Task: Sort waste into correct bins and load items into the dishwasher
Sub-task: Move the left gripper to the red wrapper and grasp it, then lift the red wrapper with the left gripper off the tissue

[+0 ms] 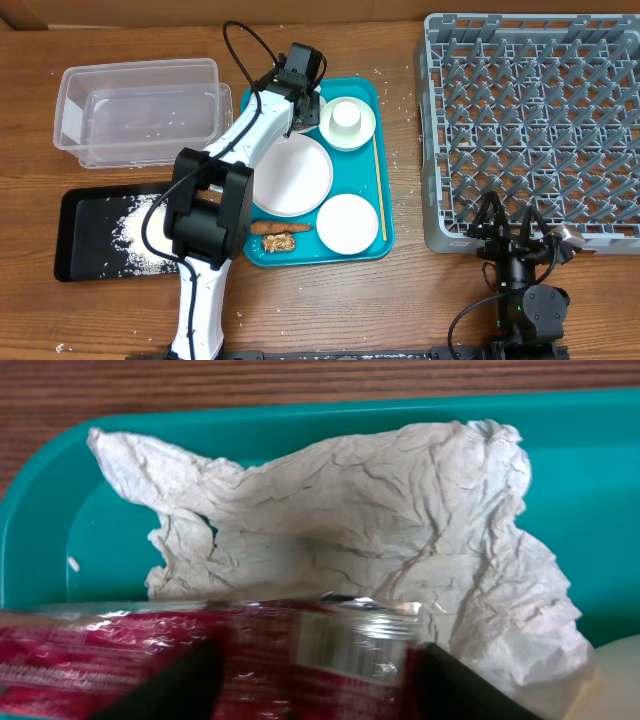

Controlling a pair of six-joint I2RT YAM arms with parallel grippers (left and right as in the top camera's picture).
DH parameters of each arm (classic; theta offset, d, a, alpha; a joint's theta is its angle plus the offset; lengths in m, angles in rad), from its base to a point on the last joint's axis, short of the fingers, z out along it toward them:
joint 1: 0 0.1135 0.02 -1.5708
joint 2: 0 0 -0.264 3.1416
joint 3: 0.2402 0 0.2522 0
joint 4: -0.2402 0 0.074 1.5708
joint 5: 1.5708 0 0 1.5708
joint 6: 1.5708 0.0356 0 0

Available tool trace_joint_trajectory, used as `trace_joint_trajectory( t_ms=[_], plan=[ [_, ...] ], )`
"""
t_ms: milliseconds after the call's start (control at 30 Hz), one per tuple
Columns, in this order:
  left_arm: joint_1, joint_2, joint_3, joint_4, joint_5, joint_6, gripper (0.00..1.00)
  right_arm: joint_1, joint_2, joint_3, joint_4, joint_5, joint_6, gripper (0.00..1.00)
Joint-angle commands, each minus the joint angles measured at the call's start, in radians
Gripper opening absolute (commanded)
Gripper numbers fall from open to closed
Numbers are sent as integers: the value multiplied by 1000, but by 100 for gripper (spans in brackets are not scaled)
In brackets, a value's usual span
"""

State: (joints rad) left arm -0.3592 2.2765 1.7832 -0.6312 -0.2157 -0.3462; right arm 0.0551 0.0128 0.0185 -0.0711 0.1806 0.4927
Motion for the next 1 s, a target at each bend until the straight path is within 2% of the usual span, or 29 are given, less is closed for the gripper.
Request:
trace_joint_trajectory(
  t_ms=[0, 67, 167, 233, 267, 300, 567, 800, 933, 967],
  plan=[
    [6, 8, 19, -1, 23, -16, 47, 5, -9, -10, 5, -2, -11, 100],
    [6, 7, 19, -1, 35, -17, 36, 5, -9, -10, 5, -2, -11, 100],
    [5, 7, 19, -1, 46, -16, 25, 5, -9, -10, 5, -2, -11, 100],
    [5, 5, 19, -2, 60, -16, 15, 5, -9, -10, 5, -2, -11, 100],
    [5, 5, 19, -4, 60, -16, 5, 5, -9, -10, 5, -2, -11, 100],
    [5, 1, 19, -6, 60, -16, 4, 5, -9, -10, 5, -2, -11, 100],
    [5, -92, 26, -25, 60, -17, 4, 5, -9, -10, 5, -2, -11, 100],
    [5, -249, 26, -47, 60, -29, 4, 5, -9, -10, 5, -2, -11, 100],
    [5, -265, 26, -58, 59, -35, 4, 5, -9, -10, 5, -2, -11, 100],
    [5, -262, 26, -69, 60, -36, 20, 5, -9, -10, 5, -2, -11, 100]
  ],
)
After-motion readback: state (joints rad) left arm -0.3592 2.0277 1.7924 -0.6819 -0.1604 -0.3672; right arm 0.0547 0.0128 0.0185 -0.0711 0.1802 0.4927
